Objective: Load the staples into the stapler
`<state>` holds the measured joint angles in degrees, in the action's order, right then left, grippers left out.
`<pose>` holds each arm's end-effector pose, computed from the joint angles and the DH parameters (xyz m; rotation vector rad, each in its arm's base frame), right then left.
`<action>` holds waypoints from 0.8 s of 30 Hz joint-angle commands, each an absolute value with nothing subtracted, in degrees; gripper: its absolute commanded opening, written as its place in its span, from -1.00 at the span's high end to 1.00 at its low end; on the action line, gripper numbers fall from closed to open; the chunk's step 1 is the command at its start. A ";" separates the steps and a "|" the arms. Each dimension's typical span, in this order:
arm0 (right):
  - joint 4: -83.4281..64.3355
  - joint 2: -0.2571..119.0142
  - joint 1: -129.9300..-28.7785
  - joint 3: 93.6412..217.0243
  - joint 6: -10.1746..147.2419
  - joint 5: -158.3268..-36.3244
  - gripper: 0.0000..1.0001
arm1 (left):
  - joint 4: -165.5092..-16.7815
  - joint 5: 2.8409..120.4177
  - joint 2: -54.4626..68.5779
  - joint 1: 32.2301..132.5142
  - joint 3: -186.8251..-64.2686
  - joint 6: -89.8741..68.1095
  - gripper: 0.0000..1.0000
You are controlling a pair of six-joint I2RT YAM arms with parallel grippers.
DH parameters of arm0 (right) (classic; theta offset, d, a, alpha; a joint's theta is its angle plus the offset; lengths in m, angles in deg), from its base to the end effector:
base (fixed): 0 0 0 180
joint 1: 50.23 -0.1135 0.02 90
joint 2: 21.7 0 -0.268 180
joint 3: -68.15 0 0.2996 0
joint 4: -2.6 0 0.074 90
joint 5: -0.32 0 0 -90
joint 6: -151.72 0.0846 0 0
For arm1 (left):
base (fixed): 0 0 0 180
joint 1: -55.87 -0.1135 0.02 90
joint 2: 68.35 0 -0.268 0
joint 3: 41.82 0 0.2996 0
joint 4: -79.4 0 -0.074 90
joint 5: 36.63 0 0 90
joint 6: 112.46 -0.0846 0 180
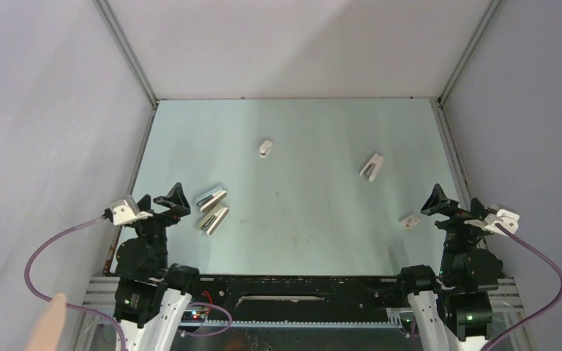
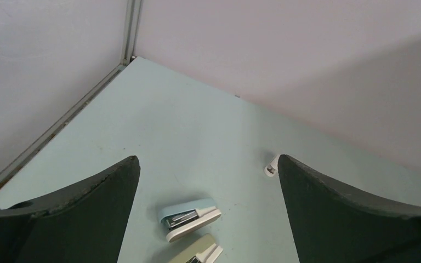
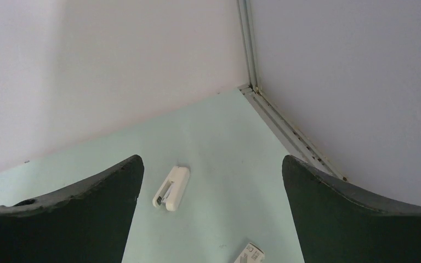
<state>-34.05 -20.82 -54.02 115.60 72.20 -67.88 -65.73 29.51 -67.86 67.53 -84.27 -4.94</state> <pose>0.1101 -0.0242 0.3615 0.3947 1.3540 -0.0595 0.1293 0.0083 0.3348 -0.4114 1.3995 -0.1145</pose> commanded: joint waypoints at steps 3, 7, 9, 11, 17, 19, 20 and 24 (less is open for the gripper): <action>-33.02 -24.85 -53.55 116.09 70.96 -69.46 -0.99 | -66.65 28.68 -69.92 69.84 -85.11 -5.59 -0.99; -33.83 -22.81 -53.59 116.84 72.51 -69.53 -0.99 | -65.97 28.02 -68.85 70.90 -85.28 -5.59 -1.00; -35.30 -19.91 -53.78 118.20 73.04 -70.47 -0.99 | -65.68 28.18 -68.79 71.34 -85.37 -5.52 -0.99; -37.65 -16.17 -53.83 120.27 74.82 -70.94 -0.99 | -65.79 28.12 -67.19 71.91 -85.37 -5.37 -0.99; -47.56 -1.02 -53.70 126.11 83.23 -71.63 -0.99 | -64.02 26.70 -63.74 74.63 -86.18 -3.60 -0.99; -51.56 4.63 -53.59 128.72 85.92 -72.73 -0.99 | -62.25 26.58 -61.87 75.51 -86.81 -2.69 -0.99; -53.76 7.88 -53.44 129.62 87.00 -73.90 -0.99 | -61.19 26.59 -60.57 76.02 -87.19 -2.35 -0.99; -62.66 20.70 -52.84 134.71 95.46 -76.14 -0.99 | -57.53 27.48 -55.29 78.50 -88.55 -2.48 -0.99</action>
